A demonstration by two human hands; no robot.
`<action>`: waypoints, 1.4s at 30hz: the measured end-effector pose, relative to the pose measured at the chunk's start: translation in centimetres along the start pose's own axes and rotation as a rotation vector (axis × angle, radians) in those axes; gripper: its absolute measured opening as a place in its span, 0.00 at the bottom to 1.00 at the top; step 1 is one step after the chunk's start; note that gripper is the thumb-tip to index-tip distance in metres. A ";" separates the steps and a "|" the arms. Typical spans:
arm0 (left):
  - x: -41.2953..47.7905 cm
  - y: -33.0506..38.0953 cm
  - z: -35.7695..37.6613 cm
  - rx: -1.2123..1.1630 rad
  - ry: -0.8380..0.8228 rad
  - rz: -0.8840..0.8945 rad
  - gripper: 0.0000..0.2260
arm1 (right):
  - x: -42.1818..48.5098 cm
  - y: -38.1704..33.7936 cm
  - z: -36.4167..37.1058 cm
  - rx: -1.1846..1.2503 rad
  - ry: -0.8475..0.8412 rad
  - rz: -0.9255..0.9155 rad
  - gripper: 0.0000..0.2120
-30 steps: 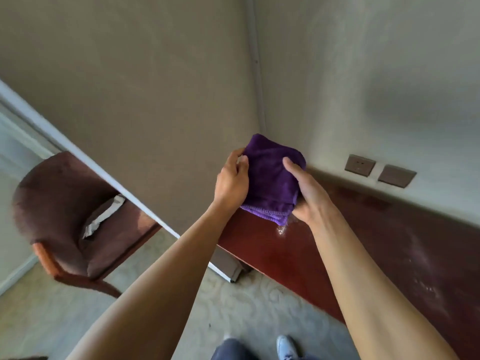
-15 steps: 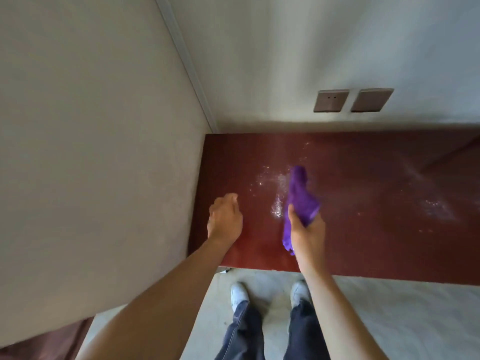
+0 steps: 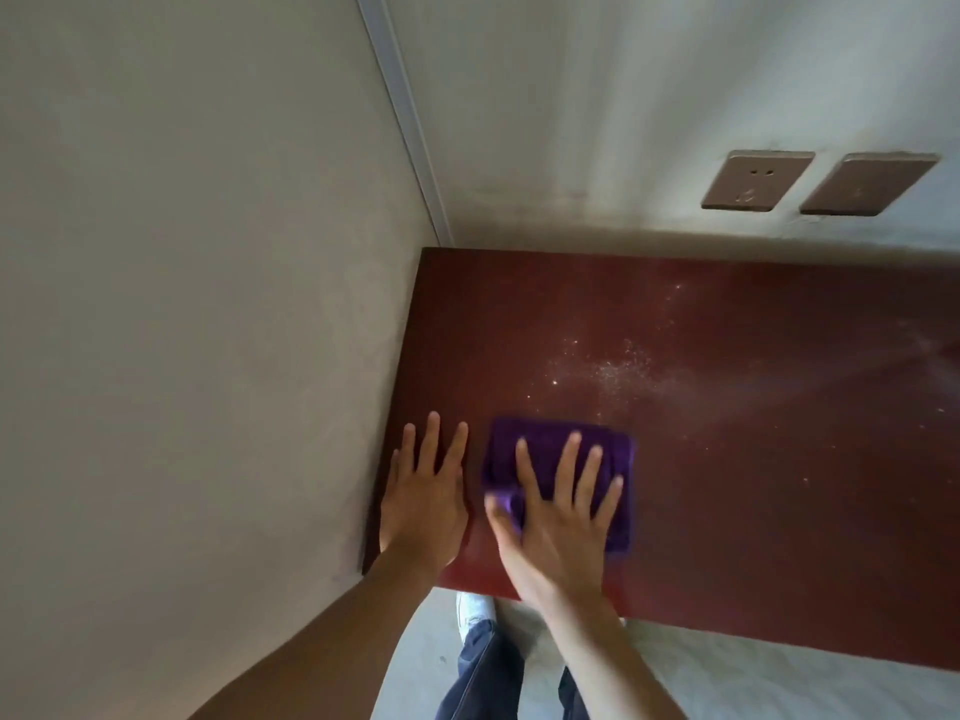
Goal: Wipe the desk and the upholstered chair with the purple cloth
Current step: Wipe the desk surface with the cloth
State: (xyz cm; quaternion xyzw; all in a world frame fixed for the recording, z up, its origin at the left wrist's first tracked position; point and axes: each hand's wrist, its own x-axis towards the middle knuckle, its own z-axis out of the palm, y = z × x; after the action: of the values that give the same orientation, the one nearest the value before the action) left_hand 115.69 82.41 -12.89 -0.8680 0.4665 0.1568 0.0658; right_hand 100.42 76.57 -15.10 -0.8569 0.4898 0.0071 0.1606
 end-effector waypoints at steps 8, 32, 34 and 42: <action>0.7 0.3 0.1 -0.010 0.032 -0.040 0.24 | 17.8 1.0 -3.4 0.001 -0.030 0.074 0.36; 3.3 0.2 -6.0 -0.364 0.156 -0.222 0.17 | -1.5 -4.4 2.0 0.031 -0.028 -0.417 0.25; 3.9 0.0 -5.9 -0.395 0.243 -0.202 0.18 | 1.6 -5.5 1.9 0.056 0.003 -0.435 0.26; 7.5 1.4 -5.5 -0.389 0.287 -0.031 0.20 | 21.1 -0.8 -3.4 0.011 0.009 -0.087 0.32</action>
State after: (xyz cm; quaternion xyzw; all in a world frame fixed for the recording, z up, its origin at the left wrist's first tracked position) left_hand 119.57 74.33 -10.17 -0.8847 0.4189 0.1176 -0.1675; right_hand 111.59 58.34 -15.28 -0.8766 0.4527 -0.0064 0.1632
